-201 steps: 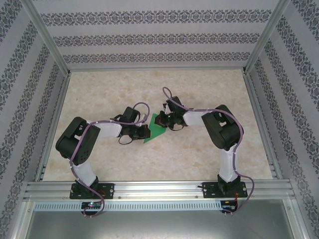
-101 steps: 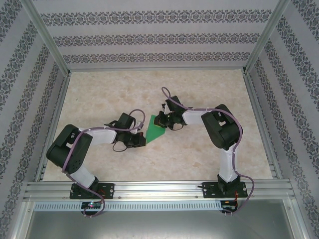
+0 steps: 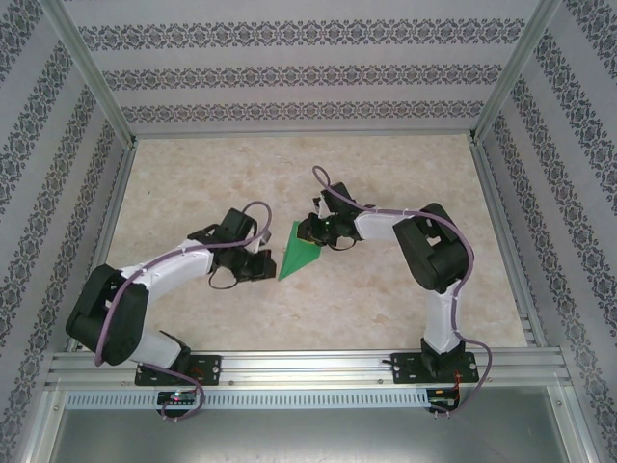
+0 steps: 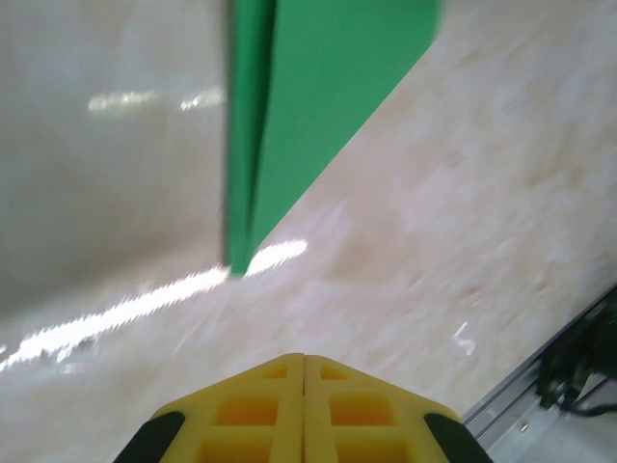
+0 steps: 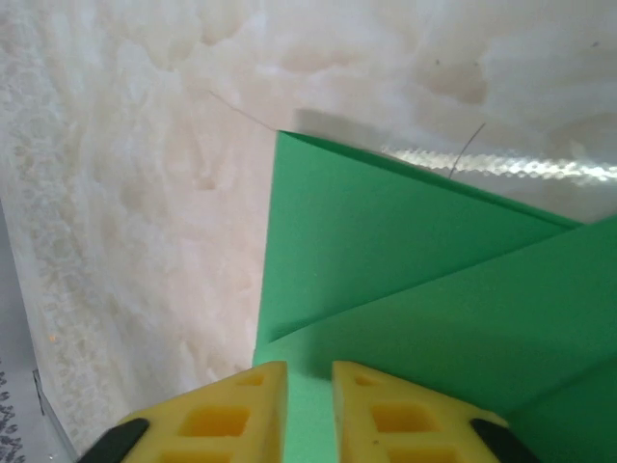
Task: Fold a paper plane with a square sheet of paper (pick it up from the middle)
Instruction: Fourth fold the wing at the center of the table, then turn over the paper at the center of the table.
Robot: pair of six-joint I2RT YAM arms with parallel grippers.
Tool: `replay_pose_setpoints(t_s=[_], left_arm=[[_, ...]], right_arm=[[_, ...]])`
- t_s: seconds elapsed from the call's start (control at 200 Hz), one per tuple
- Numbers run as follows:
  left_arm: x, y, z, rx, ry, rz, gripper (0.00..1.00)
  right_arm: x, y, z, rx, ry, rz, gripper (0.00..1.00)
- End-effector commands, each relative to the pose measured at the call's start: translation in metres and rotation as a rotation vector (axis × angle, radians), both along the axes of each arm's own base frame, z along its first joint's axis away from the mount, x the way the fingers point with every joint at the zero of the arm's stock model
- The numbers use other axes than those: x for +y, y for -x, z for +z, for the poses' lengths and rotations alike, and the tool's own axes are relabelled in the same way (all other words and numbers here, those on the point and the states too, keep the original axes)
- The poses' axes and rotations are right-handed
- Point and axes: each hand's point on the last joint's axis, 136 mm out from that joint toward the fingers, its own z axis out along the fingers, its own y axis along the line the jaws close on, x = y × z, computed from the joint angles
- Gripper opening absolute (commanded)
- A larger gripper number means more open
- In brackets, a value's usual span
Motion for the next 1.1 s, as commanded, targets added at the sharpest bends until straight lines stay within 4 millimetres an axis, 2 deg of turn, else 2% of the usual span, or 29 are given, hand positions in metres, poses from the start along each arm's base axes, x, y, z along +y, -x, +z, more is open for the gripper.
replay_pose_setpoints(t_s=[0.0,0.08,0.18,0.255,0.335,0.425,0.749,1.094], left_arm=[[-0.004,-0.033,0.021,-0.077,0.0,0.057,0.11],[-0.011,-0.053,0.02,-0.093,-0.005,0.061,0.11],[-0.018,-0.069,0.006,-0.081,-0.025,0.055,0.12],[-0.019,-0.078,-0.006,-0.071,-0.061,0.056,0.13],[-0.016,-0.084,-0.016,-0.071,-0.1,0.059,0.18],[-0.018,-0.085,-0.025,-0.058,-0.116,0.04,0.23],[-0.013,-0.086,-0.049,-0.037,-0.172,0.024,0.27],[-0.017,-0.081,-0.061,-0.008,-0.191,0.001,0.29]], right_arm=[[-0.015,-0.005,0.045,-0.121,0.015,-0.031,0.28],[-0.034,-0.001,0.046,-0.117,0.043,-0.085,0.32],[-0.051,0.008,0.039,-0.086,0.035,-0.138,0.34],[-0.055,0.017,0.032,-0.06,0.026,-0.154,0.38],[-0.055,0.025,0.027,-0.045,0.033,-0.152,0.39],[-0.051,0.032,0.02,-0.024,0.026,-0.153,0.4],[-0.034,0.045,0.001,0.031,0.022,-0.134,0.4],[-0.046,0.049,-0.015,0.069,0.088,-0.196,0.4]])
